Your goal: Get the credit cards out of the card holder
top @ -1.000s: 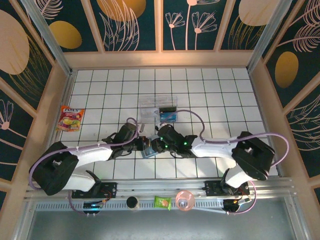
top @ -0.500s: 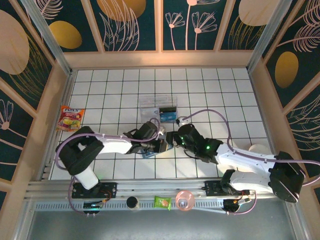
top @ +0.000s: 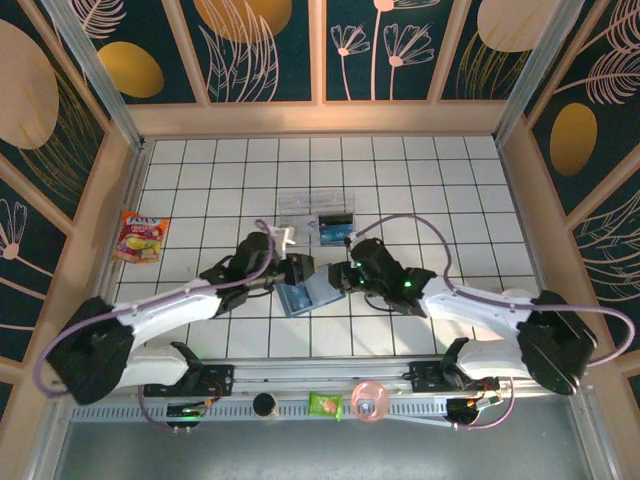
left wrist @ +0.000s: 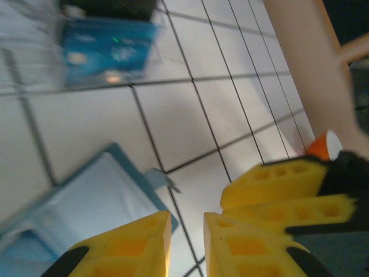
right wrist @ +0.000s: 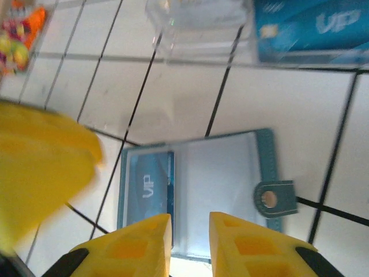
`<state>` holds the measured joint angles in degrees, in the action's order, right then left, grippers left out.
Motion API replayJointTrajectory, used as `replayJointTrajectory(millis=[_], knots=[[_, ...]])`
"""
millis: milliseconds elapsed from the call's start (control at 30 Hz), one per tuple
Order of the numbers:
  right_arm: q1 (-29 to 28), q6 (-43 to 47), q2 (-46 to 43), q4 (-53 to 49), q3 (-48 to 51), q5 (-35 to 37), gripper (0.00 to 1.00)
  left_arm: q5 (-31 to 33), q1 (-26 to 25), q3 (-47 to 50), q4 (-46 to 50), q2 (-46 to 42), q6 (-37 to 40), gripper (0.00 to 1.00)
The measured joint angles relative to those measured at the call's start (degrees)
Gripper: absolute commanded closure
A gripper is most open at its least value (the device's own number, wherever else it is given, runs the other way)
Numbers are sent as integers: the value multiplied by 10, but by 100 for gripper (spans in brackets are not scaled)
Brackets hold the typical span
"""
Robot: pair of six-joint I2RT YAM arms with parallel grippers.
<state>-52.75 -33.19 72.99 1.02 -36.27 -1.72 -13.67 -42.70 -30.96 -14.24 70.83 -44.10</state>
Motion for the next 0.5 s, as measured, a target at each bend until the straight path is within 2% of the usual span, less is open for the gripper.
replayJointTrajectory(millis=[133, 267, 500], knots=[[0, 14, 87, 3, -33, -45, 81, 22, 11, 41, 22, -23, -2, 77], [0, 18, 126, 1, -44, -62, 83, 28, 11, 67, 47, -23, -4, 73], [2, 10, 197, -18, -66, -31, 86, 48, 11, 70, 54, 2, 6, 68]])
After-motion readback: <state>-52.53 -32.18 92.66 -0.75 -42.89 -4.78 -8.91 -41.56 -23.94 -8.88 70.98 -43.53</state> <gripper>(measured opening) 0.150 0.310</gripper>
